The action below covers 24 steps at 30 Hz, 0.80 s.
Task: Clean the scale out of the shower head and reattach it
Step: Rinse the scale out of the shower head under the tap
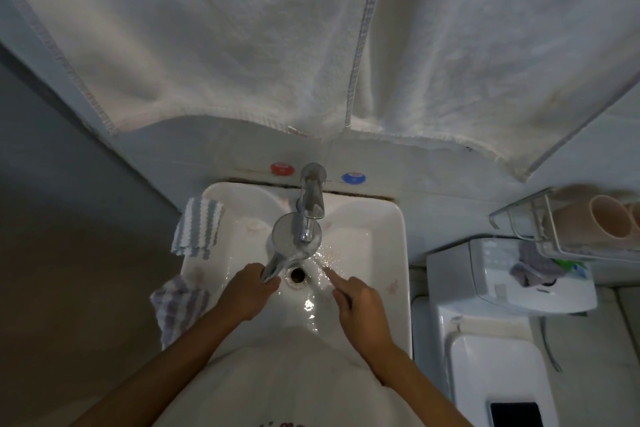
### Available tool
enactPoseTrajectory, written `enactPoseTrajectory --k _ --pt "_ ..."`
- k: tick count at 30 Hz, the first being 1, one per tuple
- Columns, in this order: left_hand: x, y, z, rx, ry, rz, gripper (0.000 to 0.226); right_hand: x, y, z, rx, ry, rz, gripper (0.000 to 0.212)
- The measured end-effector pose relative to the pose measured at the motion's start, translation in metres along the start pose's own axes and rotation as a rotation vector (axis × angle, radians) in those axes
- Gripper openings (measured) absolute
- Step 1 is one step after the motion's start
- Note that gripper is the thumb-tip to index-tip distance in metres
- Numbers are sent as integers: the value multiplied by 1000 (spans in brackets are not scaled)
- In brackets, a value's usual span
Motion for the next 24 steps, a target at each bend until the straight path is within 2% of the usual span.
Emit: enactPoseTrajectory --k 2,5,10,14,18,22,24 --pt "-1 0 -1 3 3 -4 36 -2 1 0 -5 -9 -5 51" --pt "-2 1 -3 -2 4 -14 35 10 -7 0 88 59 26 50" --pt "-4 4 -5 -1 23 -68 33 -1 3 2 -10 -12 -48 52" --pt "-1 6 -7 3 37 -72 32 9 -2 1 51 50 16 50" --pt "1 4 -11 51 48 -118 31 -3 5 1 -28 -17 -23 52" --pt "7 2 -12 75 91 -163 32 9 -5 0 65 56 31 51" --pt "8 2 -12 83 103 -176 32 4 -3 1 32 25 8 51"
Point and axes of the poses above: each hand's wrist, its own z-axis towards the middle knuckle, its own y-axis out of the back of the hand, x = y × z, the point moved 7 cm from there along z, towards the middle knuckle, and after that the axes turned 15 degrees about y, right-handed, at the moved point
